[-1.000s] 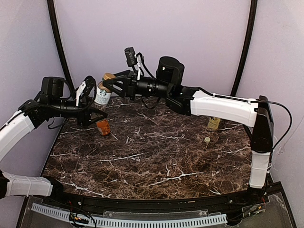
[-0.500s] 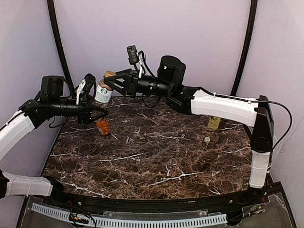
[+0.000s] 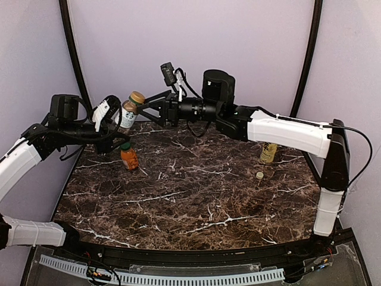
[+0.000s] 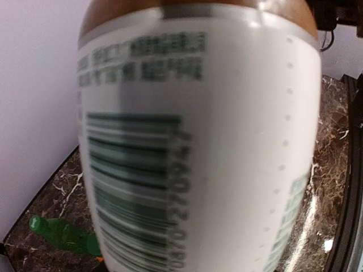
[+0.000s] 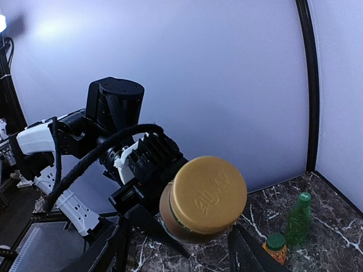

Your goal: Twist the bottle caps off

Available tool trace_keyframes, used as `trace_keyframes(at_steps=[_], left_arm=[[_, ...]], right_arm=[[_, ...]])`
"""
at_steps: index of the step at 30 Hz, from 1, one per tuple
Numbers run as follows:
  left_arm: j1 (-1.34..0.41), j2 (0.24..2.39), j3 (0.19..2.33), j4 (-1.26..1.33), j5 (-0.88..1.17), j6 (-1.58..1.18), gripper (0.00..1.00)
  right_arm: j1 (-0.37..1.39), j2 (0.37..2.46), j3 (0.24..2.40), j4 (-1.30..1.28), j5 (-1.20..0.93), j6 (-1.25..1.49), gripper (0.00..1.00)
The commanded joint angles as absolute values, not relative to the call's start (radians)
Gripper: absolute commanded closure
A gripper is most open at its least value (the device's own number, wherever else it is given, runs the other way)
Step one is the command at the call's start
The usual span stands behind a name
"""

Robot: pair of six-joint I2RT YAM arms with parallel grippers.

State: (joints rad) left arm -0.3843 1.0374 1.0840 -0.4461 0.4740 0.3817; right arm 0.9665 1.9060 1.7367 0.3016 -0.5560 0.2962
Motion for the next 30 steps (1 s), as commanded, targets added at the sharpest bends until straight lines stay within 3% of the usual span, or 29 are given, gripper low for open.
trace_keyframes(at_steps=[1, 9, 20, 30], left_arm=[[-0.395, 1.008, 1.110, -0.473, 0.211, 0.625, 0.77], [-0.477, 1.005, 1.079, -0.276, -0.170, 0.969, 0.80], [-0.559, 0.995, 1.005, -0.116, -0.270, 1.132, 0.80], [-0.564, 1.000, 1.008, -0.120, -0.275, 1.099, 0.80]], right_arm=[[0.961, 1.807, 1.727, 0.140, -0.505, 0.244, 0.37], [0.951, 1.867, 1.861, -0.101, -0.392, 0.370, 0.33], [0.936, 1.975, 2.009, -0.106, -0.471, 0.444, 0.29], [0.931, 1.996, 2.018, -0.101, -0.522, 0.454, 0.48]])
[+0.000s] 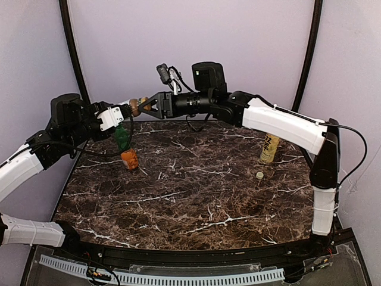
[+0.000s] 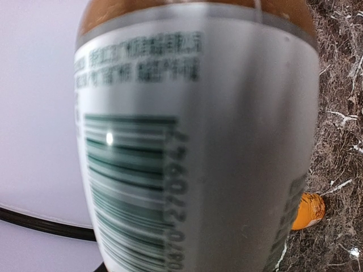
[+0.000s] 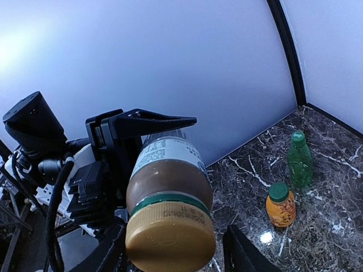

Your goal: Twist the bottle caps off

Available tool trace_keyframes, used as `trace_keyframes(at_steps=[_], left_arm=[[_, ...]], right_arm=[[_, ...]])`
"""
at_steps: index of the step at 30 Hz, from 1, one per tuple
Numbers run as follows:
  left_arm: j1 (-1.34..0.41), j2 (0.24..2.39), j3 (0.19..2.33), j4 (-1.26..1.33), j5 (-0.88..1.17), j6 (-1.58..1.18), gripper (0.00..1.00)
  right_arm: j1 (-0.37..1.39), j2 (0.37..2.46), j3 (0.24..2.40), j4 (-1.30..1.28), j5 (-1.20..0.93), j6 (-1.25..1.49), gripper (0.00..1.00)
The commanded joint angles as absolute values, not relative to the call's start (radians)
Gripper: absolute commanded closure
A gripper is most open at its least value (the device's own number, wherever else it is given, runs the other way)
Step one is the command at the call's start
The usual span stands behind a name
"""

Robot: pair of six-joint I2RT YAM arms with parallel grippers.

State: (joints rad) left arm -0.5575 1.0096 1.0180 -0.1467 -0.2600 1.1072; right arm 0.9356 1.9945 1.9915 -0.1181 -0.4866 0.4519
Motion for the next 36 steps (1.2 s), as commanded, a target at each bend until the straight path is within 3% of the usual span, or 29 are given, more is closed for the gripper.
trace_keyframes(at_steps=[1, 8, 21, 26, 30, 36], left_arm=[[-0.564, 0.999, 1.005, -0.121, -0.272, 1.099, 0.80], [-0.566, 0.990, 0.988, -0.135, -0.259, 1.105, 0.80], [-0.566, 0.987, 0.983, -0.136, -0.253, 1.097, 0.80], [-0.566, 0.986, 0.981, -0.135, -0.253, 1.091, 0.80], [-0.566, 0.984, 0.977, -0.134, -0.249, 1.091, 0.80], [-0.566, 0.986, 0.980, -0.131, -0.247, 1.085, 0.80]], right_arm=[[0.931, 1.993, 2.013, -0.096, -0.522, 0.450, 0.51], [0.920, 1.962, 1.991, -0.056, -0.535, 0.453, 0.40], [0.913, 1.960, 1.946, -0.012, -0.580, 0.488, 0.52], [0.911, 1.969, 1.954, -0.021, -0.586, 0.488, 0.51], [0.910, 1.977, 1.959, -0.023, -0.600, 0.486, 0.59], [0.909, 1.991, 1.976, -0.041, -0.616, 0.483, 0.56]])
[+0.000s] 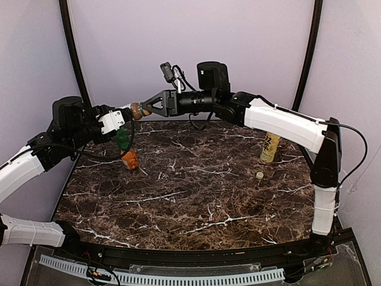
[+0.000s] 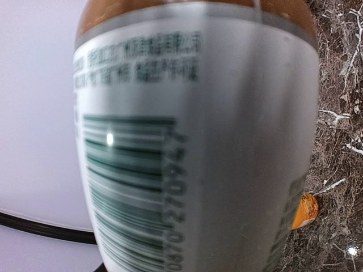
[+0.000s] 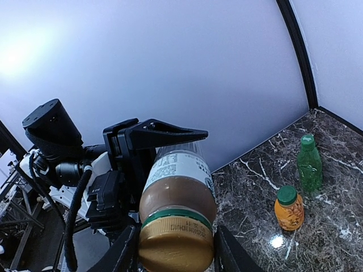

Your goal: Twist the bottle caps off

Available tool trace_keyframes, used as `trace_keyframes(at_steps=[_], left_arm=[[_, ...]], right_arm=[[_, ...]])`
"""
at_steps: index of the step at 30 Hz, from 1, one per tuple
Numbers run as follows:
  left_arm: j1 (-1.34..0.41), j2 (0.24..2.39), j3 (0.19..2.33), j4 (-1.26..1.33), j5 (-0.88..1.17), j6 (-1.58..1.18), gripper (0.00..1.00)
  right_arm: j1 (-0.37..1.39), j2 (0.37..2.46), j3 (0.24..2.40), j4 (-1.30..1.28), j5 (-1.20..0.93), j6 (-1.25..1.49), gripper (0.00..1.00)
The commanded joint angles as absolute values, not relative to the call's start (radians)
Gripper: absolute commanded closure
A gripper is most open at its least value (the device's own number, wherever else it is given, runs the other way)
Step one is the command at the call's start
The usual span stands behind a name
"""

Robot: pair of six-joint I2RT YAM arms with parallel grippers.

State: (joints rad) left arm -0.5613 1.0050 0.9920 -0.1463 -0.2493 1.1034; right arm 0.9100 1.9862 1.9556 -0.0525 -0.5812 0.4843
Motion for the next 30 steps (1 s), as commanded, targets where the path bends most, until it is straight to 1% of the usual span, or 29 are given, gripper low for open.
trace_keyframes(at_steps=[1, 3, 4, 8, 10, 11, 14, 15, 18, 20, 24, 30], left_arm=[[-0.566, 0.986, 0.979, -0.131, -0.246, 1.086, 0.80], [-0.566, 0.986, 0.979, -0.131, -0.246, 1.086, 0.80], [-0.566, 0.987, 0.979, -0.130, -0.245, 1.086, 0.80], [-0.566, 0.986, 0.982, -0.135, -0.230, 1.067, 0.80], [-0.566, 0.985, 0.995, -0.177, -0.198, 1.034, 0.82], [-0.566, 0.986, 1.013, -0.204, -0.157, 1.023, 0.84], [-0.566, 0.985, 1.069, -0.372, -0.036, 0.957, 0.86], [-0.566, 0.988, 1.080, -0.405, 0.041, 0.928, 0.86], [-0.566, 0.996, 1.131, -0.559, 0.190, 0.888, 0.86], [-0.566, 1.002, 1.152, -0.617, 0.302, 0.863, 0.86], [-0.566, 1.013, 1.183, -0.685, 0.388, 0.833, 0.86], [-0.566, 1.022, 1.213, -0.743, 0.479, 0.819, 0.86]], right_arm=[[0.908, 1.991, 1.977, -0.043, -0.617, 0.482, 0.57], [0.907, 1.991, 1.980, -0.045, -0.621, 0.479, 0.60], [0.907, 1.992, 1.982, -0.046, -0.625, 0.477, 0.65], [0.907, 2.001, 1.992, -0.049, -0.672, 0.447, 0.89], [0.908, 1.998, 1.992, -0.049, -0.710, 0.393, 1.00], [0.910, 1.990, 1.983, -0.050, -0.725, 0.348, 1.00], [0.926, 1.942, 1.923, -0.067, -0.751, 0.161, 1.00], [0.933, 1.928, 1.912, -0.088, -0.750, 0.083, 1.00], [0.959, 1.912, 1.915, -0.209, -0.724, -0.145, 1.00], [0.976, 1.906, 1.915, -0.279, -0.713, -0.286, 1.00], [1.016, 1.880, 1.888, -0.371, -0.660, -0.472, 1.00], [1.057, 1.840, 1.835, -0.427, -0.520, -0.665, 1.00]])
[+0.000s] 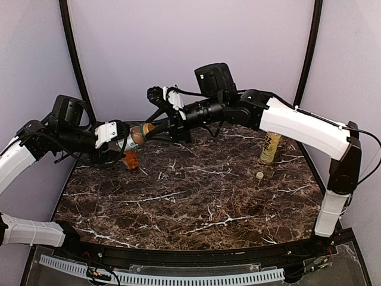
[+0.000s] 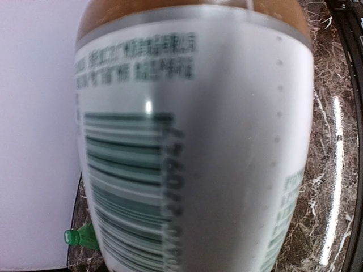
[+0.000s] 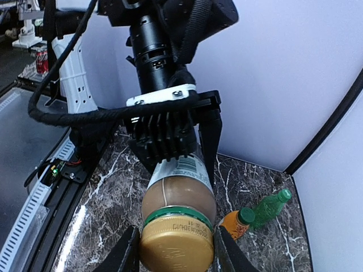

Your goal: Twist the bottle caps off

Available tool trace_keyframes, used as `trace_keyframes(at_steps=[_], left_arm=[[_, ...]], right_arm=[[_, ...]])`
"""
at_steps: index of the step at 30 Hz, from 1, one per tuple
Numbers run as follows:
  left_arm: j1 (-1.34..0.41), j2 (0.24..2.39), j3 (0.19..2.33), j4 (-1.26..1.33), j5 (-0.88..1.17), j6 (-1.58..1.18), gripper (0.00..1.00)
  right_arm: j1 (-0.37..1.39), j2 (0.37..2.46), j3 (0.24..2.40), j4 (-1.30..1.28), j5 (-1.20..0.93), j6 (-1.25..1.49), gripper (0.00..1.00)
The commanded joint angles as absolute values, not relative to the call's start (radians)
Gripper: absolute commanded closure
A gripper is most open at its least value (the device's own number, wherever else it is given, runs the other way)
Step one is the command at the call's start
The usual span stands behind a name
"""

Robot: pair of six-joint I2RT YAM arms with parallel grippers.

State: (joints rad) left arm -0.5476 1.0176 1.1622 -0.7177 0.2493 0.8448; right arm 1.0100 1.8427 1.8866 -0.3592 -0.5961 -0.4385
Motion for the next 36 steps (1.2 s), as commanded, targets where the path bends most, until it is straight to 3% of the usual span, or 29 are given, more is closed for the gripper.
trace_keyframes(at_steps=[1, 8, 11, 13, 18, 20, 26, 30, 36], left_arm=[[-0.566, 1.023, 1.216, -0.755, 0.489, 0.819, 0.86], [-0.566, 1.020, 1.209, -0.766, 0.551, 0.790, 0.86], [-0.565, 1.015, 1.208, -0.763, 0.530, 0.786, 0.86], [-0.565, 1.009, 1.197, -0.758, 0.496, 0.789, 0.86], [-0.563, 0.967, 1.112, -0.707, 0.386, 0.804, 0.87], [-0.563, 0.962, 1.094, -0.671, 0.343, 0.796, 0.88], [-0.563, 0.964, 1.069, -0.523, 0.216, 0.788, 0.89], [-0.563, 0.957, 1.027, -0.336, 0.042, 0.790, 0.88], [-0.569, 0.961, 0.960, -0.123, -0.185, 0.901, 0.88]], right_arm=[[1.060, 1.835, 1.829, -0.426, -0.508, -0.690, 1.00], [1.081, 1.839, 1.834, -0.412, -0.439, -0.782, 0.97], [1.081, 1.830, 1.827, -0.389, -0.425, -0.763, 0.61], [1.081, 1.815, 1.813, -0.361, -0.406, -0.726, 0.43], [1.071, 1.722, 1.730, -0.242, -0.399, -0.584, 0.10], [1.060, 1.675, 1.681, -0.178, -0.427, -0.508, 0.03], [0.969, 1.609, 1.611, -0.011, -0.560, -0.144, 0.01], [0.923, 1.649, 1.663, -0.004, -0.536, 0.142, 0.01], [0.889, 1.807, 1.831, -0.015, -0.531, 0.537, 0.15]])
